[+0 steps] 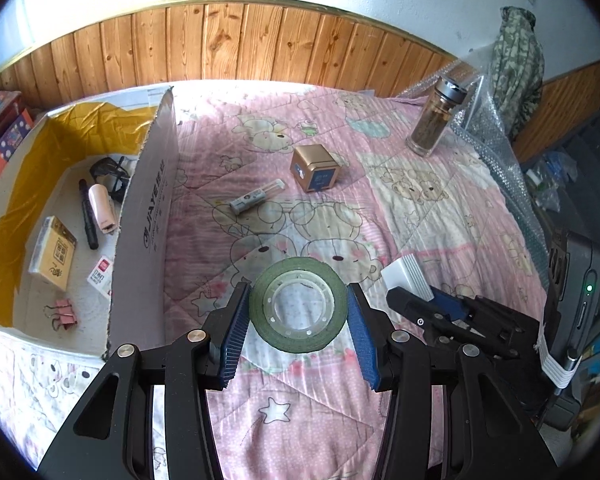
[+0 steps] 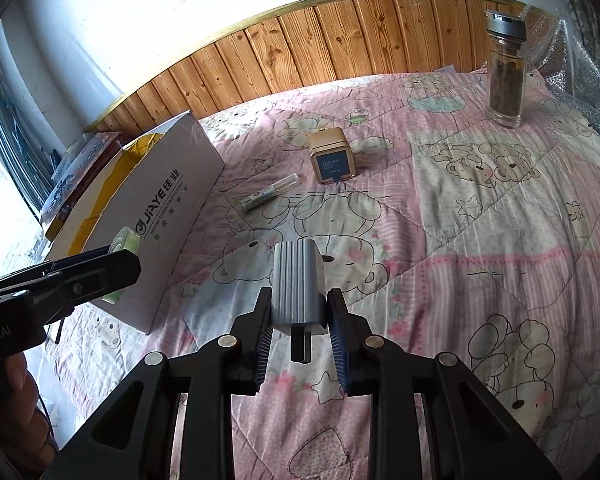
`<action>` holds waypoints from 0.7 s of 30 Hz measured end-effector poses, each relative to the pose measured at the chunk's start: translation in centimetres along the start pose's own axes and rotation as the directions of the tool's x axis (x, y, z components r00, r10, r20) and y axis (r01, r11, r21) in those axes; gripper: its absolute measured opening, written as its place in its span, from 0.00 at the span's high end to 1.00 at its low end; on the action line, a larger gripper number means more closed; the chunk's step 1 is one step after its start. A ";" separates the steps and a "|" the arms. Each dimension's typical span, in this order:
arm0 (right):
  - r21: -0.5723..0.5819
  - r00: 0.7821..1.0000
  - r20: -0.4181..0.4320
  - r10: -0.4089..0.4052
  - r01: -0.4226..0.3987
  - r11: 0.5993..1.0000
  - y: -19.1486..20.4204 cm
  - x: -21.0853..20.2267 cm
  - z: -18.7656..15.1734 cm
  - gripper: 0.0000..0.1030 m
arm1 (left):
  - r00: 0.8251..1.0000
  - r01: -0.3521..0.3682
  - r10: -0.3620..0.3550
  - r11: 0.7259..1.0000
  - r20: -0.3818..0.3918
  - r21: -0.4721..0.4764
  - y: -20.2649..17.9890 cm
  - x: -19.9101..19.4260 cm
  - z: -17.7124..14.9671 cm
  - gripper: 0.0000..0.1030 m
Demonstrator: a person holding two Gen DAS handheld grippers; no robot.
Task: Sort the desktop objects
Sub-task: 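Carry the tape roll in the left tool toward the box while the right tool carries the charger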
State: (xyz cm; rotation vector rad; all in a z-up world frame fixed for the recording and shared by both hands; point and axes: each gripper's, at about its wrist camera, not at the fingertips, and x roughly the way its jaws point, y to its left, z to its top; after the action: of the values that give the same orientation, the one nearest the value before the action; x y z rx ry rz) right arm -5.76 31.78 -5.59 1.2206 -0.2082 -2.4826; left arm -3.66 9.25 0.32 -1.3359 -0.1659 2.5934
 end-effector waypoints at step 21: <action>-0.152 0.999 0.021 0.042 -0.038 0.988 8.0 -3.5 -2.4 0.73 | 0.995 0.033 -0.025 0.996 0.102 -0.079 3.4 -7.0 -3.0 0.52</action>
State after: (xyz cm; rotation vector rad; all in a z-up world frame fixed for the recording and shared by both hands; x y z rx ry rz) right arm 0.14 25.87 -2.15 1.1145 -0.0483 -2.4300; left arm 2.18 4.21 3.43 -1.2193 -0.3075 2.6570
